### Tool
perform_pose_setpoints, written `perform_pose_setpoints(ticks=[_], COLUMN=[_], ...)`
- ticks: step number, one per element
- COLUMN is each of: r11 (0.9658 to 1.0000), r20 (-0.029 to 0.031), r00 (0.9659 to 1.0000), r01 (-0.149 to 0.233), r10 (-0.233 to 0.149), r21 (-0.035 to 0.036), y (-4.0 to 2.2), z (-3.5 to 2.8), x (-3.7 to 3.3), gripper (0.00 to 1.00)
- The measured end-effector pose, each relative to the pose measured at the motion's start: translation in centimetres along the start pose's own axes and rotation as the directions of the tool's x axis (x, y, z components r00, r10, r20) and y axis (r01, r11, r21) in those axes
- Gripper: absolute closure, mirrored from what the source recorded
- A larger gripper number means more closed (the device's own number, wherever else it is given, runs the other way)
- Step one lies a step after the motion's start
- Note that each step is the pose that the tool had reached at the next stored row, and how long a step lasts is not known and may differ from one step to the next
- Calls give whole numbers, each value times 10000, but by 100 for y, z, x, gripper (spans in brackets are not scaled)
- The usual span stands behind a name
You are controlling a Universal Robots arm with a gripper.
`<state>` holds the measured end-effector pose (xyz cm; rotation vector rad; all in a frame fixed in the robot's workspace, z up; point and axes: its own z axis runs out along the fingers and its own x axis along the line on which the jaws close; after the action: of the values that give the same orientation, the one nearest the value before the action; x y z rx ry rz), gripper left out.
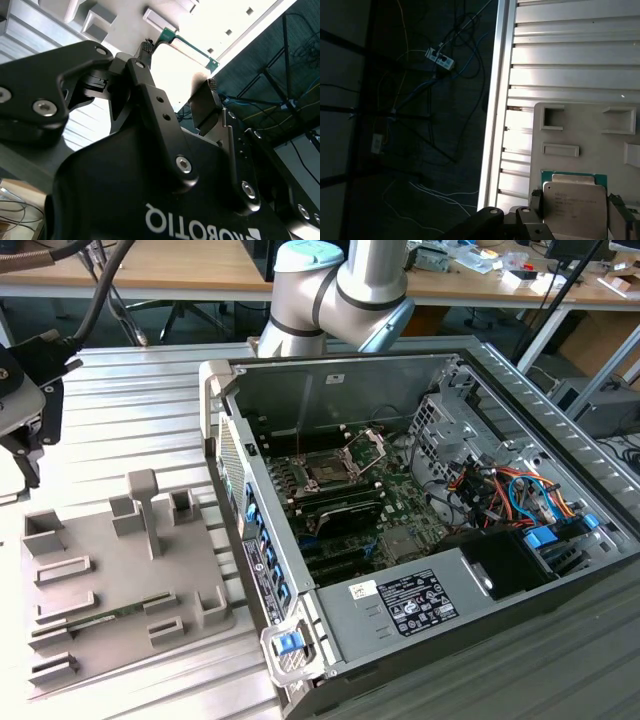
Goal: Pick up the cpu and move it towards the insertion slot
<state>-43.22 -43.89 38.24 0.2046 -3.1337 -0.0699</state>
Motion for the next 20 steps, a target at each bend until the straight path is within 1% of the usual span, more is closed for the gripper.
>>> perform_pose_setpoints(ticks=[20], r11=[10000], r20=[0], r00=[10000], r01=[0], r10=[0], r21=[1], y=[5], z=[-123], x=[0], gripper=[45])
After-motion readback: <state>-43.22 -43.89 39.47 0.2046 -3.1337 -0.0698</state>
